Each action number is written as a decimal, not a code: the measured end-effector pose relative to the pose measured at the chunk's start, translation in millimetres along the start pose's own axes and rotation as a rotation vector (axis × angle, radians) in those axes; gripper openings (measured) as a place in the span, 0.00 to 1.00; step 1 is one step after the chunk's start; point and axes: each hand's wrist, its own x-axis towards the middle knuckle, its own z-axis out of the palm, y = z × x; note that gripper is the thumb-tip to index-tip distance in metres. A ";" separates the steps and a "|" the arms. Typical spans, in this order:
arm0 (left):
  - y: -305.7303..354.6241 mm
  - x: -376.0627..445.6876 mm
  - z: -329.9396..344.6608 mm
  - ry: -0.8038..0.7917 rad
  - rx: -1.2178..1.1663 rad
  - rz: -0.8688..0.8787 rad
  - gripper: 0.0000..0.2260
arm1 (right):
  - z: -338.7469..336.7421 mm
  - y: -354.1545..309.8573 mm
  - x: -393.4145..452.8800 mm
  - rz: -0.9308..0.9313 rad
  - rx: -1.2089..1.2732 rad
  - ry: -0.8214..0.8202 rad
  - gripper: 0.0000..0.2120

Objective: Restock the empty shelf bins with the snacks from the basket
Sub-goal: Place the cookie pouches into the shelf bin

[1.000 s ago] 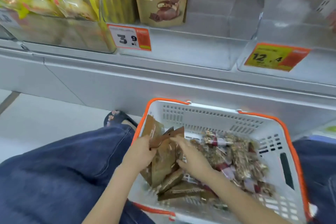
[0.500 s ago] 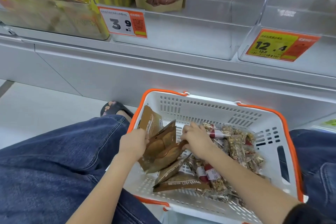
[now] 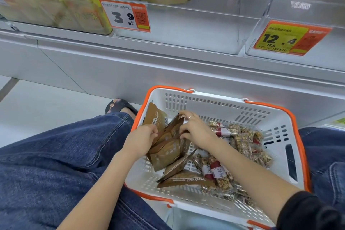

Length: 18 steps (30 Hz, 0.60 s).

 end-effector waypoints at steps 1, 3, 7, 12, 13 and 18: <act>0.3 0.0 -0.1 0.004 -0.009 -0.001 0.05 | 0.6 1.6 2.5 0.000 0.024 -0.037 0.05; 1.6 0.6 -0.1 -0.001 -0.006 -0.002 0.04 | 2.6 4.0 6.7 -0.011 0.010 -0.114 0.06; 1.2 2.2 -0.6 -0.061 0.052 -0.001 0.05 | 10.9 0.9 3.6 -0.017 -0.081 -0.079 0.16; 13.3 0.2 -28.4 0.036 -0.244 0.048 0.14 | -11.4 -1.5 -5.4 -0.019 0.009 0.058 0.12; 18.6 -2.2 -37.6 0.019 -0.345 0.048 0.16 | -24.1 -1.3 -7.8 -0.048 -0.001 0.086 0.07; 45.9 -15.1 -87.9 0.019 -0.548 0.131 0.19 | -111.7 -18.6 -31.6 -0.115 0.086 0.358 0.07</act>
